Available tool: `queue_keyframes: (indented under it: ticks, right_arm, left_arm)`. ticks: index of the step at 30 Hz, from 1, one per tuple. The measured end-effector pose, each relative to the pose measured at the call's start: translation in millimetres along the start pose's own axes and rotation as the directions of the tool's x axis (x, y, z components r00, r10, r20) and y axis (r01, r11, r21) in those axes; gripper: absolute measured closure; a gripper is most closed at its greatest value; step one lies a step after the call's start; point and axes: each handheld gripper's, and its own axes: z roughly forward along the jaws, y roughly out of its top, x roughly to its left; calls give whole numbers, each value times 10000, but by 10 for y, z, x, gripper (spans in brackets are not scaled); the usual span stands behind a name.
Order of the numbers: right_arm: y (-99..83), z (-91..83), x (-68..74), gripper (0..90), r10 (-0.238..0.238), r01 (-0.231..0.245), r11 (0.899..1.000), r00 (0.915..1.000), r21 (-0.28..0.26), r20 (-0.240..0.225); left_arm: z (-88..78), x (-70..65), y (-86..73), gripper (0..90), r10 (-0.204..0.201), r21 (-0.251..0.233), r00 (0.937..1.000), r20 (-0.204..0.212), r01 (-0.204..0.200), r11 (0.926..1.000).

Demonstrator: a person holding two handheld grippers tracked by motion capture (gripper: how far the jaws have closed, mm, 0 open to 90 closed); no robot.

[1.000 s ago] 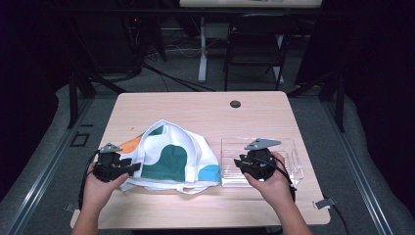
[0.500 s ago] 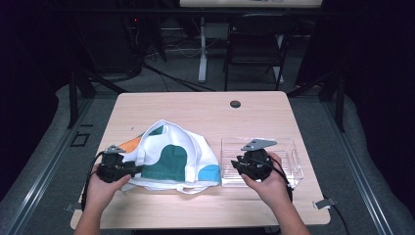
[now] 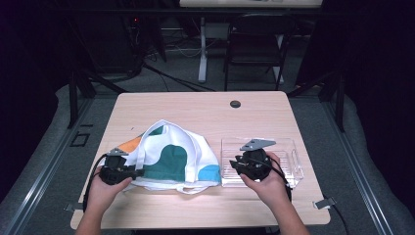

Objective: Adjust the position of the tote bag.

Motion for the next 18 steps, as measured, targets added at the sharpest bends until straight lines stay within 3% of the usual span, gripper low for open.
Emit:
queue_keyframes:
  ticks: [4, 18]
  right_arm:
    - [-4, 6, 16, 698, 28, -28, 10000, 10000, -53, -30]
    - [-2, 2, 16, 695, 33, -34, 9999, 10000, -96, -41]
  left_arm:
    - [-31, 0, 2, 685, -75, -155, 10000, 60, 76, 9999]
    - [-68, -39, 8, 846, 321, -111, 9994, -161, -322, 9994]
